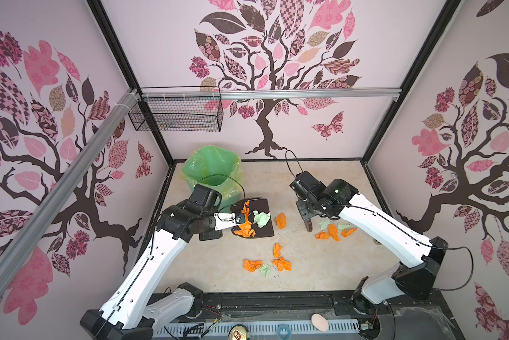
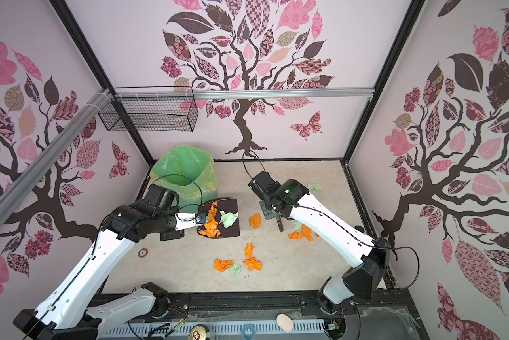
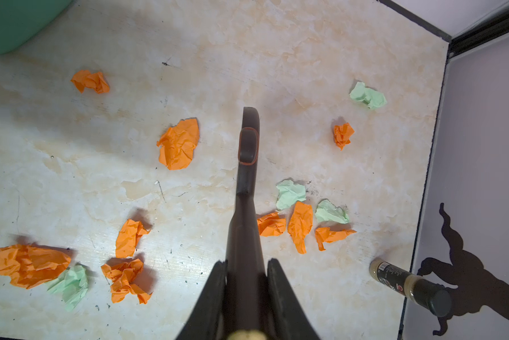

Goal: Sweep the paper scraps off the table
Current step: 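Lift the loaded dustpan with the left gripper and carry it over the green bin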

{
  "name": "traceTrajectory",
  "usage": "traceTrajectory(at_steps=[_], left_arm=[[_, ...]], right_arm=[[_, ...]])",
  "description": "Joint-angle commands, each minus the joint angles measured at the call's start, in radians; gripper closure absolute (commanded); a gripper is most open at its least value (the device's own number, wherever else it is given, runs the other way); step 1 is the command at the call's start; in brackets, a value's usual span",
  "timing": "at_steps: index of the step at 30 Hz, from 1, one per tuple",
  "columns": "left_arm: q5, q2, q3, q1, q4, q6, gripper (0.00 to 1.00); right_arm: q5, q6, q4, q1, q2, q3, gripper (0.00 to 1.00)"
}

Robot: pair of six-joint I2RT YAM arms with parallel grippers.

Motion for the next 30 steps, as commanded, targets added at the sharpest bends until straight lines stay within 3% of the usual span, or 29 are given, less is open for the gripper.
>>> traceTrajectory(at_steps=[1, 7, 12, 18, 30], left_arm=[[-0.018, 0.015, 0.12, -0.003, -0.132, 0.026, 1.0], [-0.013, 0.08, 0.309, 0.027, -0.249, 0.038, 1.0], [0.056, 0.163, 0.456, 0.134, -0.317, 0.075, 1.0], [0.04, 0.216, 0.527, 0.194, -0.293, 0.128, 1.0], [0.168, 0.508, 0.919, 0.448, -0.396, 0.212, 1.0]], right_arm=[[-0.002, -0.012, 0.031, -0.006, -0.044, -0.018, 1.0], [-0.015, -0.025, 0.055, -0.006, -0.046, -0.047, 1.0], [-0.021, -0.032, 0.067, -0.007, -0.061, -0.076, 1.0], [-0.024, -0.04, 0.074, -0.009, -0.072, -0.106, 1.0], [-0.041, -0.05, 0.097, -0.012, -0.079, -0.145, 1.0]])
